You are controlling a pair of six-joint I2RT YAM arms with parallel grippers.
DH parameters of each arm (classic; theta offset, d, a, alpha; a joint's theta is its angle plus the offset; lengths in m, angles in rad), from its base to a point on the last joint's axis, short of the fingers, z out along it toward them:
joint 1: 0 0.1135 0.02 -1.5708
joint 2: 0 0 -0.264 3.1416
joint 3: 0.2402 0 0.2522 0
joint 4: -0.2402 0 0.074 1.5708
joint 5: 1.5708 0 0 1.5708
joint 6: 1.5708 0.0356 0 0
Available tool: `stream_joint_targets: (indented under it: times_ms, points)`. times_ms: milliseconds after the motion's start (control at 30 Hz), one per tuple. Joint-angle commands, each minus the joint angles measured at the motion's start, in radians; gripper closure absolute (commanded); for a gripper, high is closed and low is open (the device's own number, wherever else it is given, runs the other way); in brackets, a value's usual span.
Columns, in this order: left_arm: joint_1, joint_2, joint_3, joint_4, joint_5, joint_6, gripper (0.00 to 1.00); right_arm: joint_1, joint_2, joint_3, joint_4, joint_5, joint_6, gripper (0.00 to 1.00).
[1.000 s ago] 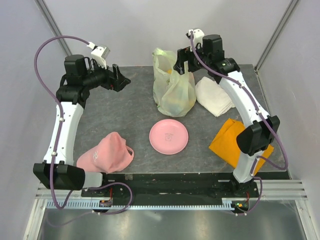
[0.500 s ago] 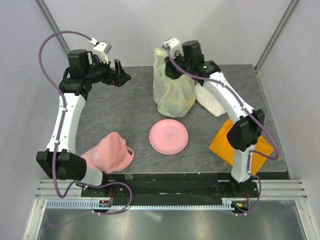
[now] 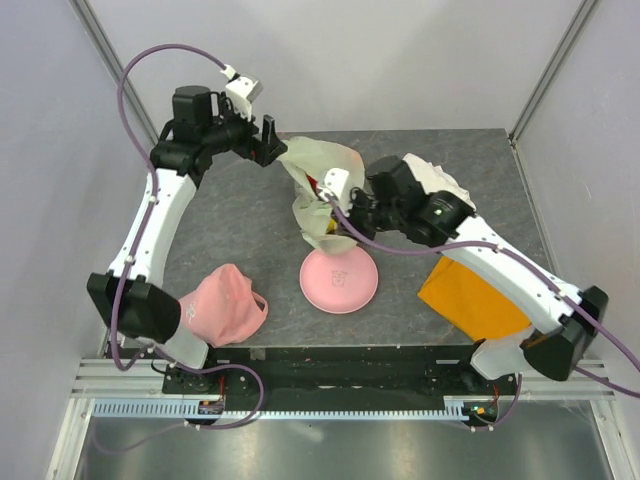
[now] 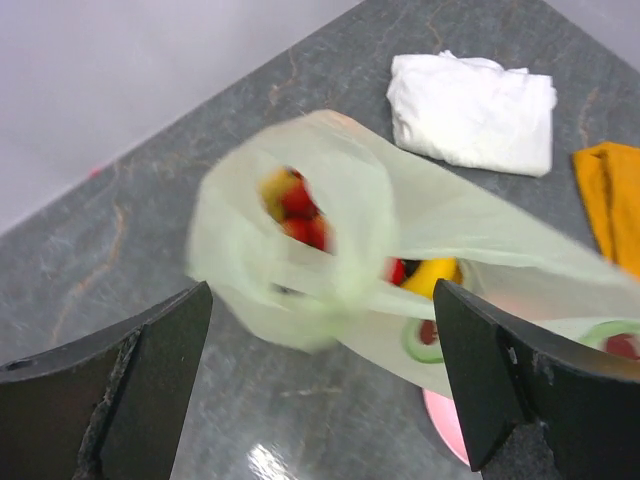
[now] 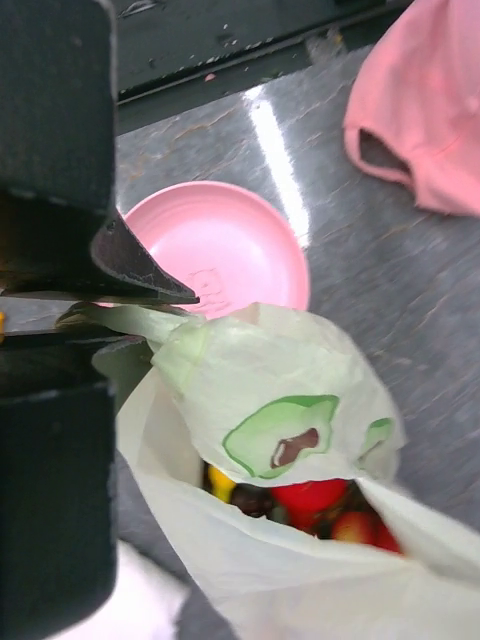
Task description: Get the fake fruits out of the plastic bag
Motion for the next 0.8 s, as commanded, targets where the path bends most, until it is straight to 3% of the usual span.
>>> stream_joint_targets:
  times_ms: [0, 167, 367, 433, 633, 767]
  points:
    - [-0.001, 0.083, 0.109, 0.024, -0.067, 0.1, 0.01, -0.055, -0.05, -0.108, 0.014, 0.006, -0.018, 0.8]
    - [-0.001, 0.068, 0.109, -0.019, -0.044, 0.109, 0.01, -0.096, -0.019, -0.079, 0.023, 0.026, -0.033, 0.77]
    - [-0.002, -0.058, 0.026, -0.104, 0.149, 0.211, 0.01, -0.111, -0.004, -0.055, 0.025, 0.014, -0.022, 0.76]
    - [-0.022, -0.081, -0.007, -0.181, 0.125, 0.323, 0.01, -0.114, 0.001, -0.052, 0.023, 0.008, -0.013, 0.76]
    - [-0.076, -0.116, -0.129, -0.207, -0.044, 0.638, 0.03, -0.118, 0.01, -0.044, 0.019, 0.003, -0.006, 0.75]
    - [-0.131, -0.056, -0.14, -0.207, -0.107, 0.745, 0.16, -0.121, 0.016, -0.044, 0.017, 0.014, -0.012, 0.75]
